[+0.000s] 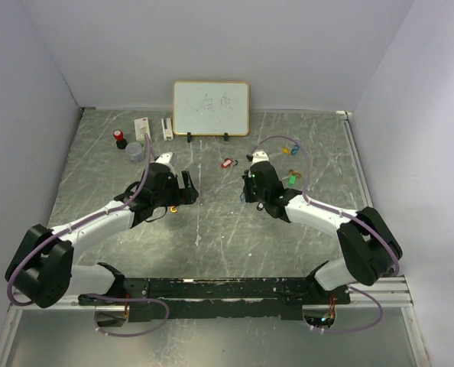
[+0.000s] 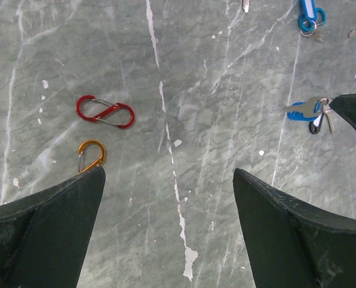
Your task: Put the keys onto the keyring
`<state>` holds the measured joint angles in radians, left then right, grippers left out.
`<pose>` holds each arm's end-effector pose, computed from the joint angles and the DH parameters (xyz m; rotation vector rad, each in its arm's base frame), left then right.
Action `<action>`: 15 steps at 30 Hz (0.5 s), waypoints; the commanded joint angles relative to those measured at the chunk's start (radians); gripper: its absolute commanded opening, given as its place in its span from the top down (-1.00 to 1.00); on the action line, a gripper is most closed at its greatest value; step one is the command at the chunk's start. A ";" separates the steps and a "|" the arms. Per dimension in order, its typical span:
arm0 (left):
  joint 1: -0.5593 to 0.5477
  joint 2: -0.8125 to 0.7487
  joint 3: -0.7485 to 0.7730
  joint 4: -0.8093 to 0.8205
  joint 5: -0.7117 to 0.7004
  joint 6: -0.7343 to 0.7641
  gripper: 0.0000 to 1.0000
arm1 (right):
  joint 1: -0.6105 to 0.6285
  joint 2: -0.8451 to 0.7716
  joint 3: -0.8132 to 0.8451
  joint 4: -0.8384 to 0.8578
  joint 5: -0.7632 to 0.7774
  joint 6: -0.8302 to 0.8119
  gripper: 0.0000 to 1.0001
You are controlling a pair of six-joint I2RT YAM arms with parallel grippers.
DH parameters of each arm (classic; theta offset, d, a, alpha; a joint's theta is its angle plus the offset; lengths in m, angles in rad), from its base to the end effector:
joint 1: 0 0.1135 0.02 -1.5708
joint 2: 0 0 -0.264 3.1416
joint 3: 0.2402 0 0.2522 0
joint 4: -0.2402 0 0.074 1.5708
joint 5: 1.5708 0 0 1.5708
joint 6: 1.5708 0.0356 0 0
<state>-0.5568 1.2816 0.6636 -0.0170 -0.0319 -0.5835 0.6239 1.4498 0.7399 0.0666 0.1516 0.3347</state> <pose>0.2276 -0.1403 0.2085 -0.0486 2.2705 -0.5889 0.2469 0.1711 0.1959 -0.2373 2.2171 0.3637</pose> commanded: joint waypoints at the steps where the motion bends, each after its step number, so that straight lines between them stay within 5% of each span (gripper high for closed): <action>1: 0.007 -0.004 -0.006 -0.009 -0.059 -0.002 -0.97 | 0.025 -0.032 0.024 -0.003 0.046 -0.018 1.00; 15: 0.008 0.088 -0.014 -0.055 -0.159 0.014 -0.86 | 0.066 -0.077 0.035 -0.009 0.054 -0.011 1.00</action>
<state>-0.5560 1.3537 0.6571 -0.0597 -0.1604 -0.5789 0.6788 1.4048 0.7574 0.0544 0.1883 0.3313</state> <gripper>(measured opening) 0.943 0.006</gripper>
